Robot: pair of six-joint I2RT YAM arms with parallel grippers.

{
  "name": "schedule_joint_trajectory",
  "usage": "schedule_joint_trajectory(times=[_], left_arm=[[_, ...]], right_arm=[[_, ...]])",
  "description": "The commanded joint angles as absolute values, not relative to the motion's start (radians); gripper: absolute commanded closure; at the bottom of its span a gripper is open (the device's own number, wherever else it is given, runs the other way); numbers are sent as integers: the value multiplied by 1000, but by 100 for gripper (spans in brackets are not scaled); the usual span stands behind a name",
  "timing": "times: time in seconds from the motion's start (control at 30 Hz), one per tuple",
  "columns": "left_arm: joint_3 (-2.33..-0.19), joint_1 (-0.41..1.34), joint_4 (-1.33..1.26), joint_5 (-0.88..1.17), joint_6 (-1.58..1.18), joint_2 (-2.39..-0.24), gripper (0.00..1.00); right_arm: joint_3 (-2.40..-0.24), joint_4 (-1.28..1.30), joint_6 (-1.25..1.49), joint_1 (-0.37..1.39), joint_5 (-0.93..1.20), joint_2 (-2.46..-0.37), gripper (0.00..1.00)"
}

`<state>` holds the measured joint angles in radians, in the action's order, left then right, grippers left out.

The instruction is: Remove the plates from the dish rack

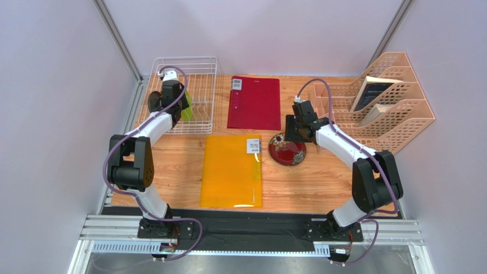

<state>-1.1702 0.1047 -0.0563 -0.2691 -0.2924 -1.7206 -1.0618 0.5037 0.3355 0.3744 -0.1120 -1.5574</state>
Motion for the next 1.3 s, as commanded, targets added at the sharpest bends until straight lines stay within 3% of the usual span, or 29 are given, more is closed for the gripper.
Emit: schedule_joint_trajectory(times=[0.0,0.2,0.3,0.33,0.7,0.97,1.27], left_arm=[[-1163,104,-86,-264,-296,-1717,61],[-1140,104,-94,-255,-302,-1721,69],[-1132,104,-89,-256,-299,-1726,87],[-1132,104,-87,-261,-299,-1726,100],[-1126,130,-114,-363,-209,-1657,100],[-1137,287,-238,-781,67,-1602,100],[-1177,314,-89,-778,20,-1467,100]], right_arm=[[-1089,482,331,371,-114,-1557,44],[-1088,482,330,373,-114,-1565,44],[-1088,483,330,373,-114,-1563,44],[-1089,483,330,373,-114,-1565,45],[-1091,483,333,373,-109,-1569,44],[-1094,492,331,373,-130,-1548,44],[-1100,489,327,371,-133,-1485,44]])
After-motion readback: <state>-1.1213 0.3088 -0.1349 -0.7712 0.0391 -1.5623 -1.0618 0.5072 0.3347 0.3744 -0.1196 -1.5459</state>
